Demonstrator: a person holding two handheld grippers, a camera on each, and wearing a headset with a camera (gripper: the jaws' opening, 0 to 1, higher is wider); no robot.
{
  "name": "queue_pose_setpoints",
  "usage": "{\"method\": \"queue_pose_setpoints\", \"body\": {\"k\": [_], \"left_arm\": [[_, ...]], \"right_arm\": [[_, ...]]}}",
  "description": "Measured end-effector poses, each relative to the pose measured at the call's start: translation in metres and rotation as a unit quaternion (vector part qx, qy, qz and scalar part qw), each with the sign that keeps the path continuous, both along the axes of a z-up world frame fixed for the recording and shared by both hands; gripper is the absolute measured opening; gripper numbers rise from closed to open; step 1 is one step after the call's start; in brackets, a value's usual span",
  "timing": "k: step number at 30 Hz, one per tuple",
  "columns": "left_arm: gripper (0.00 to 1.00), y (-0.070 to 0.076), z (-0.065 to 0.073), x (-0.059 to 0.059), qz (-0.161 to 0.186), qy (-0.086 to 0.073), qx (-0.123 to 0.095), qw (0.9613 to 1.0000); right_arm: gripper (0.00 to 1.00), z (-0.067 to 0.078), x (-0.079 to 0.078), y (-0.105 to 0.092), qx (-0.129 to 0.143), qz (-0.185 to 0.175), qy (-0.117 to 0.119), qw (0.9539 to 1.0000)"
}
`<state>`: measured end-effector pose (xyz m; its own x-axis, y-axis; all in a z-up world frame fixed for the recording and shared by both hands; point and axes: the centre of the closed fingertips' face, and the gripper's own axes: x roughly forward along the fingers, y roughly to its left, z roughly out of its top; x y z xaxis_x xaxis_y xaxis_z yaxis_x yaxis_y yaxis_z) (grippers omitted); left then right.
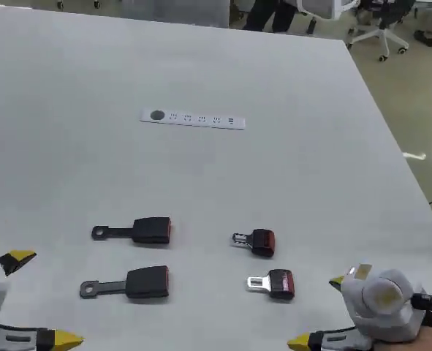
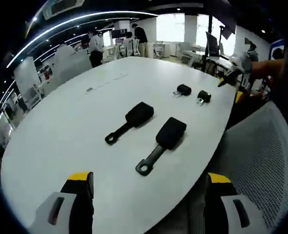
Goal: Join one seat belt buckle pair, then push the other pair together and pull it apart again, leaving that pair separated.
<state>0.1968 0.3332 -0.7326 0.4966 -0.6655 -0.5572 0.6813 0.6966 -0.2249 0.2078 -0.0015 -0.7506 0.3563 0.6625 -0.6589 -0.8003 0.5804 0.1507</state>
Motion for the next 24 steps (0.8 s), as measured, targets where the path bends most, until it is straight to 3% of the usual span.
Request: {"method": "queue_pose_setpoints", "body": {"k": [4,9,13,15,17,18,20,24], "left_arm": [[1.00,-0.003,0.003,-0.001,-0.009,-0.002,-0.009,0.9999],[1.00,-0.003,0.007,-0.001,-0.008,-0.007,-0.017,0.9998],[1.00,-0.002,0.008,-0.004,-0.009,-0.008,-0.025,0.9996],[1.00,0.000,0.004,-0.006,-0.013,-0.007,-0.011,0.9998],[1.00,0.009,-0.008,-0.006,-0.022,-0.013,0.032,0.9992],[1.00,0.011,-0.012,-0.008,-0.026,-0.010,0.043,0.9987],[1.00,0.007,-0.010,-0.008,-0.018,-0.003,0.021,0.9996],[1.00,0.004,-0.006,-0.006,-0.017,-0.009,0.014,0.9997]], "right_arm": [[0.98,0.001,0.000,-0.003,0.000,0.001,-0.011,0.9999],[0.99,0.001,-0.004,-0.006,0.009,0.008,-0.022,0.9997],[0.99,-0.008,-0.007,-0.018,-0.021,0.010,-0.020,0.9995],[0.99,-0.009,-0.008,-0.021,-0.026,0.012,-0.022,0.9994],[0.99,-0.010,-0.008,-0.022,-0.027,0.010,-0.021,0.9994],[0.99,-0.010,-0.007,-0.023,-0.027,0.009,-0.021,0.9994],[0.99,-0.008,-0.005,-0.022,-0.024,0.003,-0.022,0.9995],[0.97,-0.008,-0.002,-0.023,-0.028,-0.001,-0.025,0.9993]]}}
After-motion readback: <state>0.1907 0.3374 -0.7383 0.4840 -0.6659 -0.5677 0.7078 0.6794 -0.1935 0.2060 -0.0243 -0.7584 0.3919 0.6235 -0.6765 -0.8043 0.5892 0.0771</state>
